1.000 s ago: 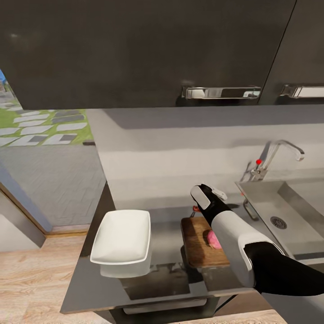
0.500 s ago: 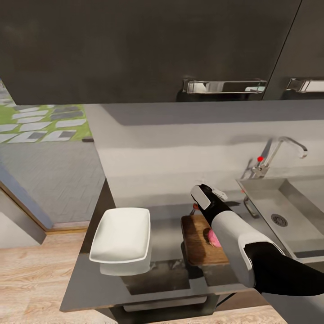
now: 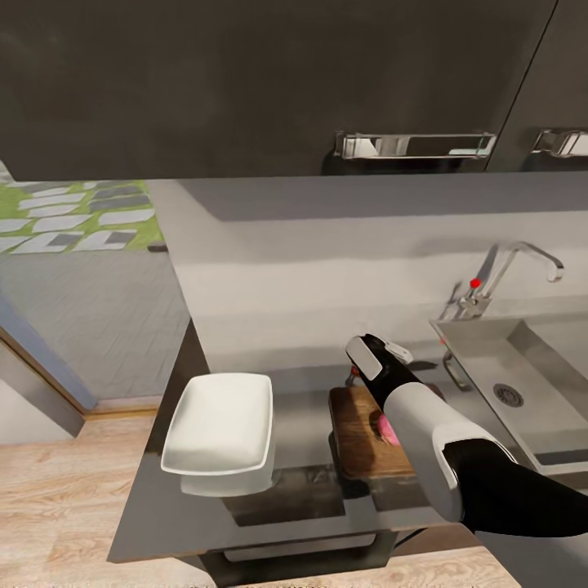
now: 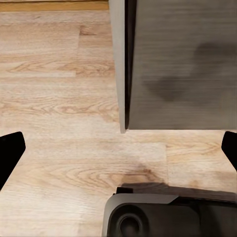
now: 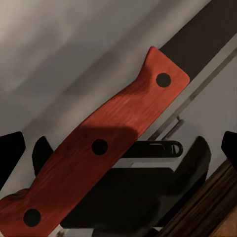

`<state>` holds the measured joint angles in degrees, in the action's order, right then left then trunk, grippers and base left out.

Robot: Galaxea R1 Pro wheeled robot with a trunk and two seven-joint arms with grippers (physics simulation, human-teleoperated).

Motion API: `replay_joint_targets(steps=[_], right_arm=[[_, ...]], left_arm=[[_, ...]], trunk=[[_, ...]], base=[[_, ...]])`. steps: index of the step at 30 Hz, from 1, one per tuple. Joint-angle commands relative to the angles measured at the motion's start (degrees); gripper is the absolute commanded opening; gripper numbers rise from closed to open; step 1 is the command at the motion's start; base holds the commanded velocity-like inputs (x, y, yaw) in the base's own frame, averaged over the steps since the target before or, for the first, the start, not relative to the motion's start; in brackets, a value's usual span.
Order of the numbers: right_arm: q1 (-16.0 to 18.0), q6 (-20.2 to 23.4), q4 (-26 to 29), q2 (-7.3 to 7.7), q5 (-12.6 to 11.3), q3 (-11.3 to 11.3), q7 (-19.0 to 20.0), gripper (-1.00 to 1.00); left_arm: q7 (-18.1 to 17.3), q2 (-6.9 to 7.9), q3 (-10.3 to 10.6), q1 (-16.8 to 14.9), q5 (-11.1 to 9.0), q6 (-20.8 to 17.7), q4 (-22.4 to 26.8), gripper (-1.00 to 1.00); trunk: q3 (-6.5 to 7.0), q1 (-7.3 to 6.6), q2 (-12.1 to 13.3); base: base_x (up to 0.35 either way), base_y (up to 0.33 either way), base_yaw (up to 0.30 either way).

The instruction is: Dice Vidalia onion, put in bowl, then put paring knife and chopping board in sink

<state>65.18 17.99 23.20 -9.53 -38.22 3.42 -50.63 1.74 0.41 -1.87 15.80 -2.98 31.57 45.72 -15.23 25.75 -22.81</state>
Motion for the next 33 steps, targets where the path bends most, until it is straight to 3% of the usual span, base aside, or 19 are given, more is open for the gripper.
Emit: replay_joint_targets(steps=[1, 21, 33], right_arm=[[0.0, 0.6, 0.1, 0.04, -0.2, 0.4, -0.3, 1.00], [0.0, 0.6, 0.4, -0.40, -0.3, 0.5, -0.1, 1.00], [0.0, 0.6, 0.2, -0.17, -0.2, 0.5, 2.9, 1.00]], left_arm=[[0.1, 0.02, 0.1, 0.0, -0.3, 0.1, 0.1, 1.00], [0.1, 0.02, 0.1, 0.0, -0.3, 0.1, -0.2, 1.00], [0.1, 0.02, 0.1, 0.0, -0.3, 0.1, -0.2, 1.00]], trunk=[[-0.19, 0.03, -0.1], [-0.65, 0.03, -0.1], [-0.65, 0.03, -0.1]], base=[[0.000, 0.000, 0.000], [0.000, 0.000, 0.000], [0.000, 0.000, 0.000]])
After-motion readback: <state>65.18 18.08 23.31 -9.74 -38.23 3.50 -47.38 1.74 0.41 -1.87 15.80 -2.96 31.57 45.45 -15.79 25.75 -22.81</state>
